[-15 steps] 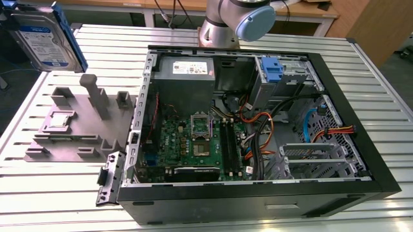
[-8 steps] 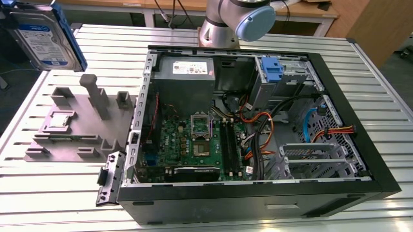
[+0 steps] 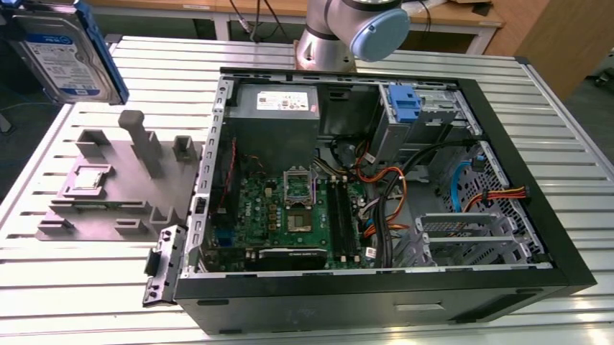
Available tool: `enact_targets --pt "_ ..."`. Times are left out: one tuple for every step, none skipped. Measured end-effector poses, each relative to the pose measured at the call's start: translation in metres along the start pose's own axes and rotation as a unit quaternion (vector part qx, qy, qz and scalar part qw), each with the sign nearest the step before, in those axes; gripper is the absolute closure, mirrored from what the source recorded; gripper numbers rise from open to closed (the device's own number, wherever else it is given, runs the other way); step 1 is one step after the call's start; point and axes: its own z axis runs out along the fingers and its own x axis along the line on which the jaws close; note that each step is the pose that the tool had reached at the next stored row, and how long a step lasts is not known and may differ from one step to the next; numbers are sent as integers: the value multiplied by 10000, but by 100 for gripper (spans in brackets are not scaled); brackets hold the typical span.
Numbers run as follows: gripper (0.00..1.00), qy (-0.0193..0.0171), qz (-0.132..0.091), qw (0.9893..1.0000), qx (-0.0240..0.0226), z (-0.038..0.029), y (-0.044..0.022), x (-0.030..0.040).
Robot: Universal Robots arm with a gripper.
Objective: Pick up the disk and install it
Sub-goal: 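Pick up the disk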
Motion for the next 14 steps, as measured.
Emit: enact_targets --pt "63 0 0 10000 0 -5 0 0" --pt "63 0 0 10000 0 -9 0 0" --pt "63 0 0 10000 0 -13 0 0" --pt "63 0 0 10000 0 -17 0 -1" --pt "63 0 0 10000 0 -21 0 -1" --pt "63 0 0 10000 0 -26 1 -1" --pt "63 0 0 10000 0 -30 1 -1" --pt "63 0 0 10000 0 -35 1 -1" --pt "63 0 0 10000 0 -39 1 -1" --pt "63 0 0 10000 0 -43 1 -2" --pt "63 0 0 10000 0 -48 1 -2" --pt "63 0 0 10000 0 -52 1 -2" --pt "63 0 0 10000 0 -58 1 -2" --pt "63 0 0 10000 0 -62 2 -2"
